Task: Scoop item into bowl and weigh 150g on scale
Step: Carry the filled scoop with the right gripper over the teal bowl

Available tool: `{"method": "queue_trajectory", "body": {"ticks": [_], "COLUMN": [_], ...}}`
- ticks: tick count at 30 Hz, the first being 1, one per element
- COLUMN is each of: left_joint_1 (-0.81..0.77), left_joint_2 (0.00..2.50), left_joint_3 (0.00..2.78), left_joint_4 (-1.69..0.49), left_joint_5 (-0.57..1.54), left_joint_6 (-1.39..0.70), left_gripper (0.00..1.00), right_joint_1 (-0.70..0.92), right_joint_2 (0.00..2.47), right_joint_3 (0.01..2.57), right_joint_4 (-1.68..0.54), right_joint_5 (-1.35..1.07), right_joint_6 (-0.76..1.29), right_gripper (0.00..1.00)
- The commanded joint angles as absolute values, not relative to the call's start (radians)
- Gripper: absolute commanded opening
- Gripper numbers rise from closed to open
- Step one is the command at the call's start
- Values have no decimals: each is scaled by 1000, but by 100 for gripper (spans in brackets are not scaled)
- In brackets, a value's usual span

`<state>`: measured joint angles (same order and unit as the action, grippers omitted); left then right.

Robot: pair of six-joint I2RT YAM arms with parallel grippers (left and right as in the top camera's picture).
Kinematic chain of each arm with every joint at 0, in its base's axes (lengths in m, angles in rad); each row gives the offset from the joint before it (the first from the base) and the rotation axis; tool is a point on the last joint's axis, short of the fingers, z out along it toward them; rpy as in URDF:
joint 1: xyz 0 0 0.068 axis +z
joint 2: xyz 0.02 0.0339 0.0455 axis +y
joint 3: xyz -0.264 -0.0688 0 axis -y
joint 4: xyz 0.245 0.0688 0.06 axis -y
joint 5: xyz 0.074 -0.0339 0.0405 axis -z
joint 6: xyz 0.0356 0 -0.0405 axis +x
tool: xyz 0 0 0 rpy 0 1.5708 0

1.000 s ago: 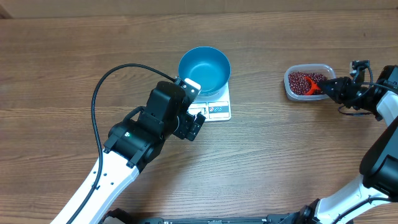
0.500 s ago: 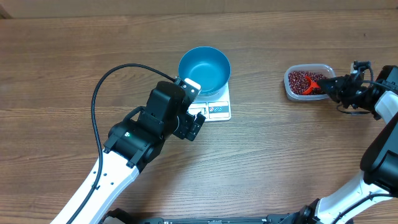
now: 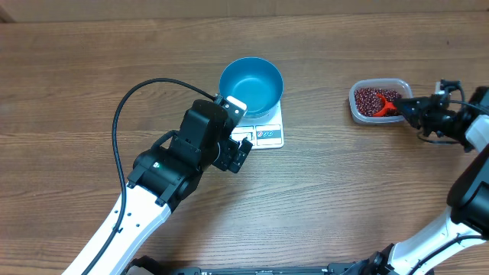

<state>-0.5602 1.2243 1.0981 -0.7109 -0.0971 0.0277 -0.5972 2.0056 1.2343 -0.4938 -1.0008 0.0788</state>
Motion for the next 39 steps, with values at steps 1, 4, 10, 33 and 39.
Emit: {"method": "queue_trajectory", "body": {"ticks": [1, 4, 10, 33, 39], "left_joint_1": [-556, -556, -556, -556, -556], "left_joint_2": [1216, 1216, 1216, 1216, 1216], "left_joint_3": [1095, 1095, 1095, 1095, 1095], "left_joint_4": [-707, -707, -707, -707, -707], "left_joint_5": [-85, -85, -85, -85, -85], "left_joint_6": [15, 15, 15, 15, 15], "left_gripper": [100, 99, 99, 99, 100], "right_joint_1": [-647, -669, -682, -682, -673], "right_joint_2": [2013, 2013, 2013, 2013, 2013], "right_joint_3": [1230, 1230, 1230, 1230, 1230], "right_joint_4": [-491, -491, -490, -458, -529], "right_joint_5": [-1116, -1171, -1198, -1570, -1570], "right_joint_6": [78, 78, 78, 80, 82], "right_gripper": [4, 4, 4, 4, 4]}}
